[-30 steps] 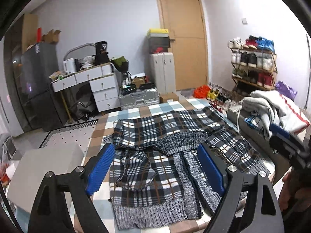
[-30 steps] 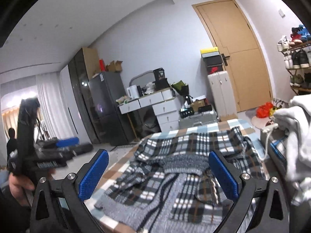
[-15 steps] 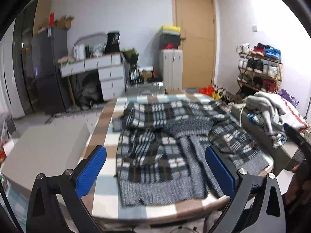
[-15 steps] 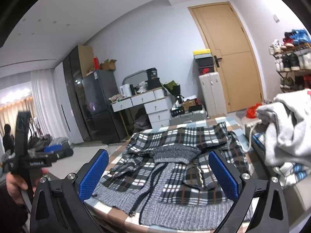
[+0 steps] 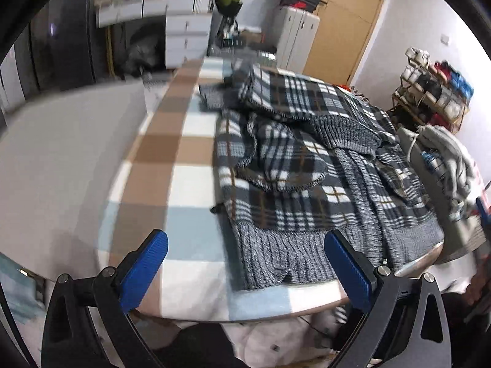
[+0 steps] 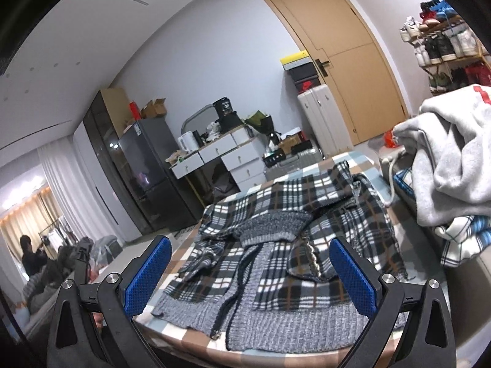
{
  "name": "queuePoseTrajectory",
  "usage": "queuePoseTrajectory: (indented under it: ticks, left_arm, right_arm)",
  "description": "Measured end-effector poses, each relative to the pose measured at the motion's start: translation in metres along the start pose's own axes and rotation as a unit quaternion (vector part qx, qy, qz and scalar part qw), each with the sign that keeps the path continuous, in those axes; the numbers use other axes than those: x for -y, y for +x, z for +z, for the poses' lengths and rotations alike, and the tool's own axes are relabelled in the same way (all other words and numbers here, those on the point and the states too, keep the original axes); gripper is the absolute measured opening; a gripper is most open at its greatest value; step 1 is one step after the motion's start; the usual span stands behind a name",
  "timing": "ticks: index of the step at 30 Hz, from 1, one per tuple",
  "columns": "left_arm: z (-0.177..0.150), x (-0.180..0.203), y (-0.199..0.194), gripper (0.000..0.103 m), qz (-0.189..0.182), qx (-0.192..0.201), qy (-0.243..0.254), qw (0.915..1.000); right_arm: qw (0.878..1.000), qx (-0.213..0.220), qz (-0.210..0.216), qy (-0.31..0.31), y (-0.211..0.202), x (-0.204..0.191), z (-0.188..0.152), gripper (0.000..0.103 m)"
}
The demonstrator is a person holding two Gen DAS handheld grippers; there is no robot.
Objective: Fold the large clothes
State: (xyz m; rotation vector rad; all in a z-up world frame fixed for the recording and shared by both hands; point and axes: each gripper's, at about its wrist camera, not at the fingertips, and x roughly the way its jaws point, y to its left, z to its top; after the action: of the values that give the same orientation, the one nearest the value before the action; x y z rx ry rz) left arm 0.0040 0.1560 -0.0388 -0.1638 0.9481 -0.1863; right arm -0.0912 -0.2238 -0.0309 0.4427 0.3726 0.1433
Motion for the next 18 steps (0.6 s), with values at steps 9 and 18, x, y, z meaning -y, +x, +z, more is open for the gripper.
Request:
queuePoseTrajectory:
  ticks: [9,18]
  left_arm:
    - [-0.005,-0.005,0.025,0.099,-0.074,-0.100,-0.027,0.9919]
    - [0.006,-0.020,0.061,0.099,-0.061,-0.176,-0.070,0.9801]
  right_arm:
    - [1.000,-0.010,-0.001,-0.011,0.002,-0.006,-0.002,0.103]
    - [1.000,-0.013,0.000,-0.010,0.003,-0.007,-0.002,0.103]
